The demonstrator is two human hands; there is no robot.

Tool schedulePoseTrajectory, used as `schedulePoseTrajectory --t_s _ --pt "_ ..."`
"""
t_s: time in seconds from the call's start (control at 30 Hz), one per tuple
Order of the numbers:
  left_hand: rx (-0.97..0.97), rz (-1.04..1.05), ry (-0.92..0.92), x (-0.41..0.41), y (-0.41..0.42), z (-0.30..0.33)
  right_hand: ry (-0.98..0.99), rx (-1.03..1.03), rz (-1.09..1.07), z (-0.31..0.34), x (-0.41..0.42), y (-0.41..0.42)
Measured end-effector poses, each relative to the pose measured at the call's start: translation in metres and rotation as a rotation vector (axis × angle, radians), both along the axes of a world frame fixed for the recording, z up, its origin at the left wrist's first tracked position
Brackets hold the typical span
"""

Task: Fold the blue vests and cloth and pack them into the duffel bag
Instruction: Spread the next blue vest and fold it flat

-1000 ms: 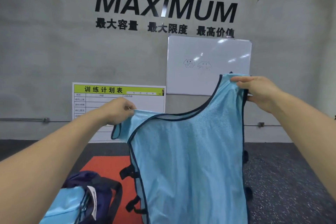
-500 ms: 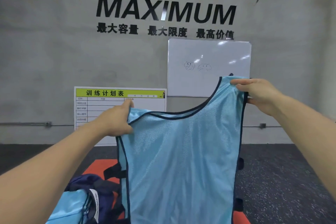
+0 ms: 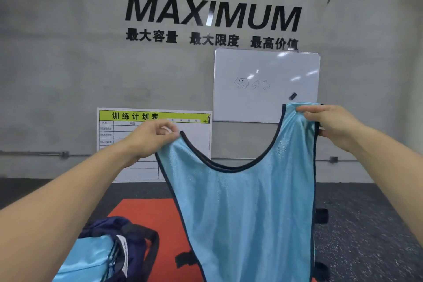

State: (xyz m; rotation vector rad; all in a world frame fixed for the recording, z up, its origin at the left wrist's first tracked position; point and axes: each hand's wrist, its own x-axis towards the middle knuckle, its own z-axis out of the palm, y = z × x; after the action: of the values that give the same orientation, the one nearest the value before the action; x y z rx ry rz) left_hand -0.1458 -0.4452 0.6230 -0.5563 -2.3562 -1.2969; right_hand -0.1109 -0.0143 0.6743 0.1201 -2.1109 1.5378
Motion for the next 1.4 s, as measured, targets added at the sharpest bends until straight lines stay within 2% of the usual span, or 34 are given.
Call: schedulePoseTrajectory --t_s 0.17,0.3,0.57,0.93,1.17,1.4 --pt "-0.084 0.055 0.133 0.009 -0.001 0.014 0.011 0.029 0.005 0.003 0.003 0.002" --pt "-0.188 0.155 0.142 0.024 -0.01 0.032 0.014 0.048 0.029 0.006 0.008 0.003" --pt "-0.213 0.24 0.271 0.068 -0.034 0.054 0.042 0.102 0.12 0.006 0.044 0.002" --pt "-0.154 0.316 0.392 0.147 -0.046 0.071 0.022 0.173 0.257 0.012 0.11 0.007" --pt "-0.126 0.271 0.328 0.149 -0.055 0.06 0.007 0.199 0.301 0.0 0.126 0.003" --pt "-0.163 0.263 0.24 0.116 -0.059 0.035 -0.062 0.21 0.289 -0.026 0.1 -0.002"
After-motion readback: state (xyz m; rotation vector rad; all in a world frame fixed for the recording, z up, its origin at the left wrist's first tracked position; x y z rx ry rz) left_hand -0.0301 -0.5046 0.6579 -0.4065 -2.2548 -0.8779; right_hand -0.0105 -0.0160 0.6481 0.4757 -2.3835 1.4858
